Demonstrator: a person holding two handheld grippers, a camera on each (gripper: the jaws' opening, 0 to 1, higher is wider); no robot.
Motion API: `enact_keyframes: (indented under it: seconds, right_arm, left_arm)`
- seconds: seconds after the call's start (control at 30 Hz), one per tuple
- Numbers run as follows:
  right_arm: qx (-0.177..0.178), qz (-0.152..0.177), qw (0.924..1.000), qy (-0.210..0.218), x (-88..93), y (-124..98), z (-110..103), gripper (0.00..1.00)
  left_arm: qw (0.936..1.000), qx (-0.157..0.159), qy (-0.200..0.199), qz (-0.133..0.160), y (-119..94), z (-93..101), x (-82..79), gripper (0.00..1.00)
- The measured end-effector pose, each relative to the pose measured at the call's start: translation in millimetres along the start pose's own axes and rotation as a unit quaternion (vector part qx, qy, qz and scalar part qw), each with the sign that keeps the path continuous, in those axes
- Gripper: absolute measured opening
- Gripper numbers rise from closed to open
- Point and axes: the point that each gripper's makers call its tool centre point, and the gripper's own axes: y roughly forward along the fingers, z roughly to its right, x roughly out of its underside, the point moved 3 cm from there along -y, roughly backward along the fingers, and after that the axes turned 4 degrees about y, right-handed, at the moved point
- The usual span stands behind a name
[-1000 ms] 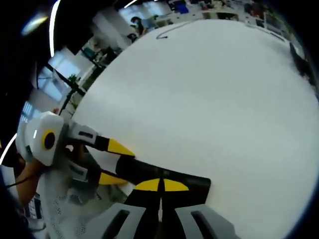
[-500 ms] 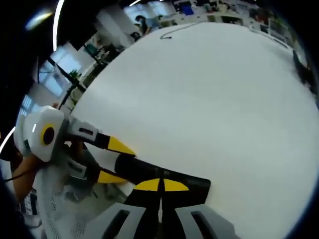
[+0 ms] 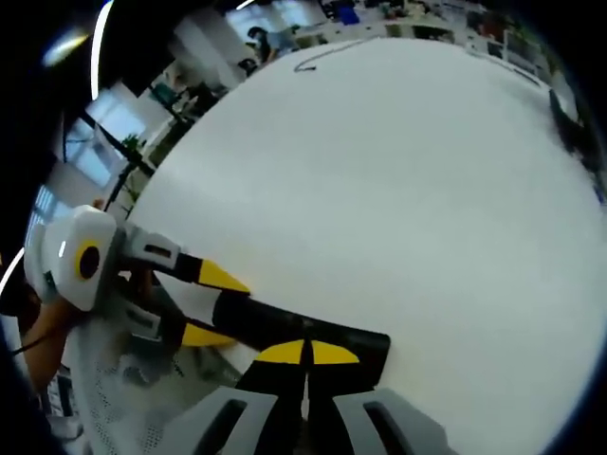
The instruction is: Press the specified remote control buttons in sequence, fully releasing each button before pressing the next.
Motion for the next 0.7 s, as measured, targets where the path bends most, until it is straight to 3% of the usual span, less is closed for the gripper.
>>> enact_keyframes:
  seconds: [0.17,0.27,0.7]
  right_arm:
    - [0.006,0.006,0.9999,0.013,-1.2,-3.5,3.5,0.00]
    - [-0.009,-0.005,0.9995,0.029,1.0,-4.3,-0.4,0.00]
    - [0.010,-0.028,0.9994,0.015,8.1,-1.3,0.3,0.00]
  left_arm:
    - [1.0000,0.000,0.000,0.000,-0.1,0.7,-0.2,0.25]
    - [1.0000,0.000,0.000,0.001,0.0,0.9,-0.2,0.25]
    - [1.0000,-0.001,0.000,-0.001,0.7,0.4,0.1,0.25]
